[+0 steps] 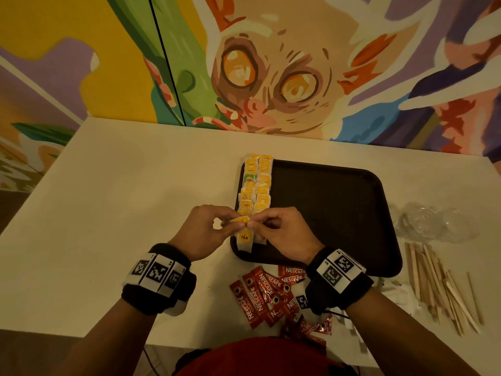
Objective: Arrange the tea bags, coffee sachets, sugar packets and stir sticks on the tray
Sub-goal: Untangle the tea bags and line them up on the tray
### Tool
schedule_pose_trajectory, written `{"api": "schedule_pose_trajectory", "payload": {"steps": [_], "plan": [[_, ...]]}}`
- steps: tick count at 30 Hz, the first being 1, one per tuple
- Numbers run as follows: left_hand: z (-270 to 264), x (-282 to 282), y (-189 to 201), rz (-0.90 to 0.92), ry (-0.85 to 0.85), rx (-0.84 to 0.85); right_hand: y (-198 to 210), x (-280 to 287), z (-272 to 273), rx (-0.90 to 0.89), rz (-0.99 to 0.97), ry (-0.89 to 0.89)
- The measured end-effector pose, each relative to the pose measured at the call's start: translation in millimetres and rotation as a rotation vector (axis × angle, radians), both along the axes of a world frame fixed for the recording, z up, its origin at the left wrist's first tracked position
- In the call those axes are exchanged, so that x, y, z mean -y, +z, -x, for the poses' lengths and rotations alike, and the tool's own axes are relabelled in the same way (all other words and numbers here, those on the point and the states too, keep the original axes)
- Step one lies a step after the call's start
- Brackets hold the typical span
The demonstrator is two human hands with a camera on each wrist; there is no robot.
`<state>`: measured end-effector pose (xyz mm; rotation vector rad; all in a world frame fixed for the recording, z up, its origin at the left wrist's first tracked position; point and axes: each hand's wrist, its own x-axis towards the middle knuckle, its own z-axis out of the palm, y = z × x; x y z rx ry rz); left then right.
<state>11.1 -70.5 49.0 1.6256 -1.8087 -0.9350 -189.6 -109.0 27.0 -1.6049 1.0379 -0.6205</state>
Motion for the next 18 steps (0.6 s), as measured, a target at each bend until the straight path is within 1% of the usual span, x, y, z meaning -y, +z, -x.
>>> {"api": "schedule_pose_trajectory", "payload": {"steps": [3,8,13,18], "plan": [[1,0,2,0.030,-0.018,0.011,2,-1,2,-0.011,0.035,-0.003],[-1,2,-1,0.044,-0.026,0.083,7,-3,4,0.065,-0.004,-0.019],[-3,2,-4,0.070,-0.054,0.223,14,-2,6,0.105,0.019,-0.044],[0,1,-1,0.055,-0.026,0.186,24,-2,8,0.158,0.024,-0.078]]}}
